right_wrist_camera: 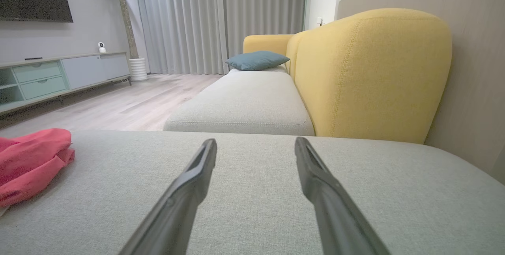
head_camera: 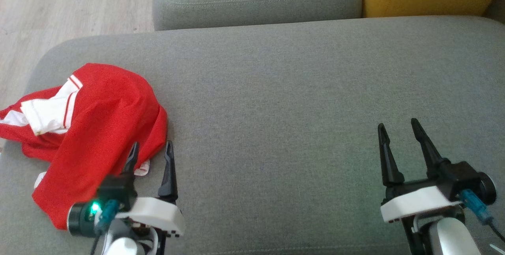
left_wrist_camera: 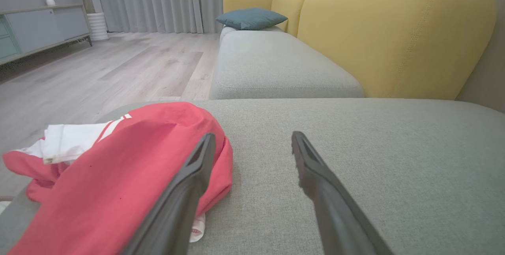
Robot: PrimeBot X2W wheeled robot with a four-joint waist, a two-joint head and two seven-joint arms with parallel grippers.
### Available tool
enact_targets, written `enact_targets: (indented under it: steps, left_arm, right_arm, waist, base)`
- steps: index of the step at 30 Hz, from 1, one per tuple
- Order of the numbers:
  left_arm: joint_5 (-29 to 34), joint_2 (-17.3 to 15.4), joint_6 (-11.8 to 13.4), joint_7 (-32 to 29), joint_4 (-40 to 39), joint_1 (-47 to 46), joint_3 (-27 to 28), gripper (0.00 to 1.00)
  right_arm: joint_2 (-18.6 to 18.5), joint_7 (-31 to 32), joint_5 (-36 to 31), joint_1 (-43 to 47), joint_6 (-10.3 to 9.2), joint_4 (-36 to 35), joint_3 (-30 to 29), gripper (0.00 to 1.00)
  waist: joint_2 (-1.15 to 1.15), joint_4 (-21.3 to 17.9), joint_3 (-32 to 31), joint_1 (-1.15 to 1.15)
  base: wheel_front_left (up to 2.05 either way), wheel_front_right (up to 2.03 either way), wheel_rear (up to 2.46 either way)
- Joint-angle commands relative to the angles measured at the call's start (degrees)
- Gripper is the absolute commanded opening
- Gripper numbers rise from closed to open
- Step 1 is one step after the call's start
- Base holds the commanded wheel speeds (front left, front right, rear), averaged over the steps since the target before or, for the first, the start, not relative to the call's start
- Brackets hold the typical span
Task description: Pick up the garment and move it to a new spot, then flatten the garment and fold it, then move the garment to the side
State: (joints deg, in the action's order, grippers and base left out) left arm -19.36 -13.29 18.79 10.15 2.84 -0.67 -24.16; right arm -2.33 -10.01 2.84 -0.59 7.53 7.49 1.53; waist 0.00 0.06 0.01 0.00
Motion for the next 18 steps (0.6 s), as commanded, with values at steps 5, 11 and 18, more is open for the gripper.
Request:
enact_targets:
  steps: [5, 11, 18]
  left_arm:
    - [4.0, -1.6, 2.0, 1.6, -3.7, -3.4, -0.4, 1.00]
    - [1.8, 0.5, -0.1, 2.4, -6.2, -2.1, 2.1, 1.00]
    - [0.3, 6.3, -9.3, 3.6, -6.3, 1.0, 9.9, 1.00]
  right_arm:
    - [-0.5, -1.7, -4.1, -1.9, -0.04, -3.2, 1.9, 1.00]
    - [-0.5, -2.5, -1.2, -1.5, -0.04, -4.5, 2.6, 1.00]
    - [-0.5, -3.7, 9.0, -0.3, -0.04, -5.6, 2.1, 1.00]
  waist:
    - [0.00, 0.1, -0.1, 0.00]
    - [0.00, 0.1, -0.1, 0.00]
    - [0.00, 0.0, -0.1, 0.00]
  base:
    - [0.00, 0.00, 0.00]
    - [0.00, 0.00, 0.00]
    - [0.00, 0.00, 0.00]
